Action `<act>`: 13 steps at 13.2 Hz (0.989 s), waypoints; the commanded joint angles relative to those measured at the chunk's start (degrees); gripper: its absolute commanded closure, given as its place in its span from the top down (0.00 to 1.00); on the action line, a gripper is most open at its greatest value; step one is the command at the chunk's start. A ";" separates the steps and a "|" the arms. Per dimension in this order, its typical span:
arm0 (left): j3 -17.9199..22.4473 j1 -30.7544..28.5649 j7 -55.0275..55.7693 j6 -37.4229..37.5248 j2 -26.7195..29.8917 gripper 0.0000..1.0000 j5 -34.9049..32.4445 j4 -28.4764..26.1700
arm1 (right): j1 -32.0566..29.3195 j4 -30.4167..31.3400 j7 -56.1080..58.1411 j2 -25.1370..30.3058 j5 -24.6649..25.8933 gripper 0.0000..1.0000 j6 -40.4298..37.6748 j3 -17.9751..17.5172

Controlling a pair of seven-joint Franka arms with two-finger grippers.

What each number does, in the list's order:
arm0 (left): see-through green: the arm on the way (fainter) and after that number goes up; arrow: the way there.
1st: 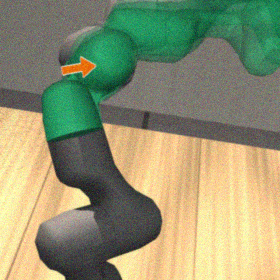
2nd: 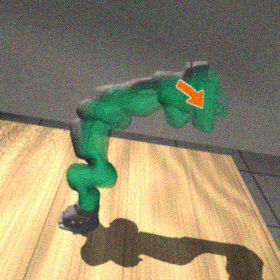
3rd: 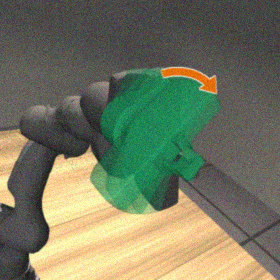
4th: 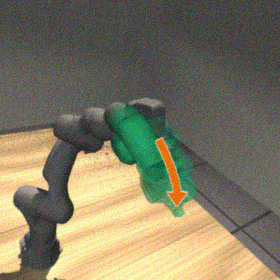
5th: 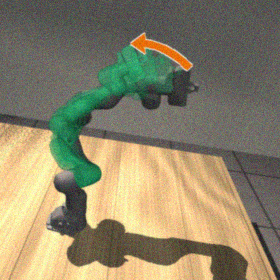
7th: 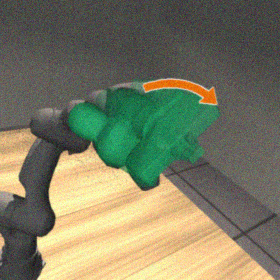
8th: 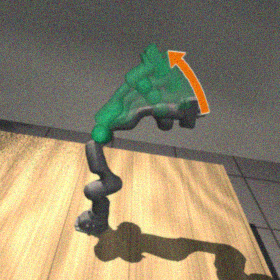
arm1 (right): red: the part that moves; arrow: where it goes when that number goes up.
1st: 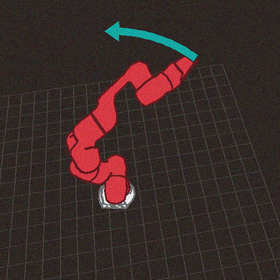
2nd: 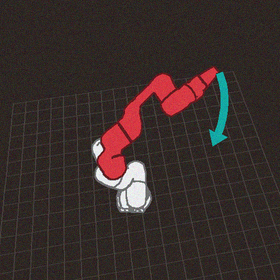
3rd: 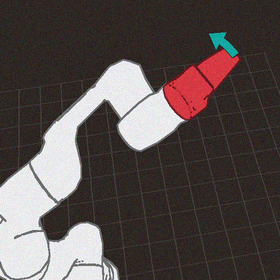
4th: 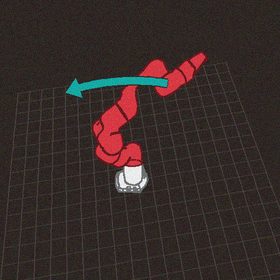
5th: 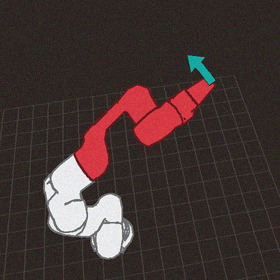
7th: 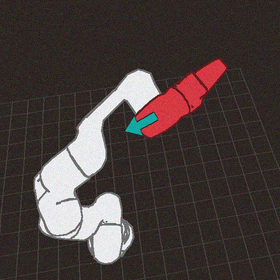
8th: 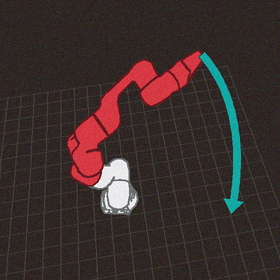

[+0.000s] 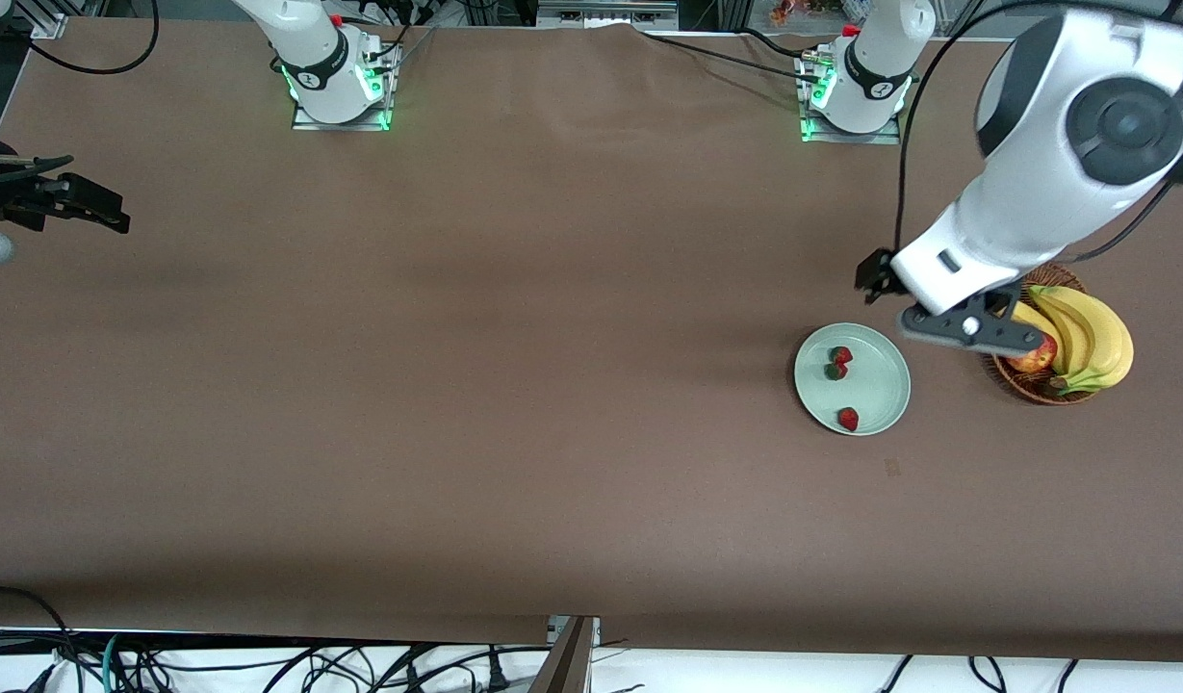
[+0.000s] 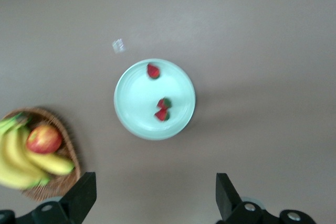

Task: Collect all strawberries into plate

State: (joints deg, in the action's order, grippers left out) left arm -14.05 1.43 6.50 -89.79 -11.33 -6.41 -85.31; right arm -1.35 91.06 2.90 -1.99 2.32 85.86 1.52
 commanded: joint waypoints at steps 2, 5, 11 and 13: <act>9.47 1.12 -1.23 0.33 4.02 1.00 6.49 -0.63 | -0.32 -1.23 0.70 -0.47 -0.66 1.00 -0.60 -0.11; 15.26 5.06 -3.32 -0.55 8.26 1.00 6.33 -3.81 | -0.23 -1.23 0.62 -0.47 -0.66 1.00 -0.34 -0.11; 14.67 2.01 -5.80 -2.40 8.52 1.00 5.71 -6.09 | -0.06 -1.41 0.09 -0.65 -0.92 1.00 -0.43 -0.37; 12.91 0.25 -5.80 -2.67 9.48 1.00 5.80 -7.15 | -0.06 -1.50 0.53 -0.65 -0.92 1.00 -0.34 -0.37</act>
State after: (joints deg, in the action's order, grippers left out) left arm 0.48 3.79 2.45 -91.24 -4.14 -1.11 -89.98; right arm -1.31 91.03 2.90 -2.02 2.31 85.98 1.25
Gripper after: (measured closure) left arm 0.000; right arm 0.000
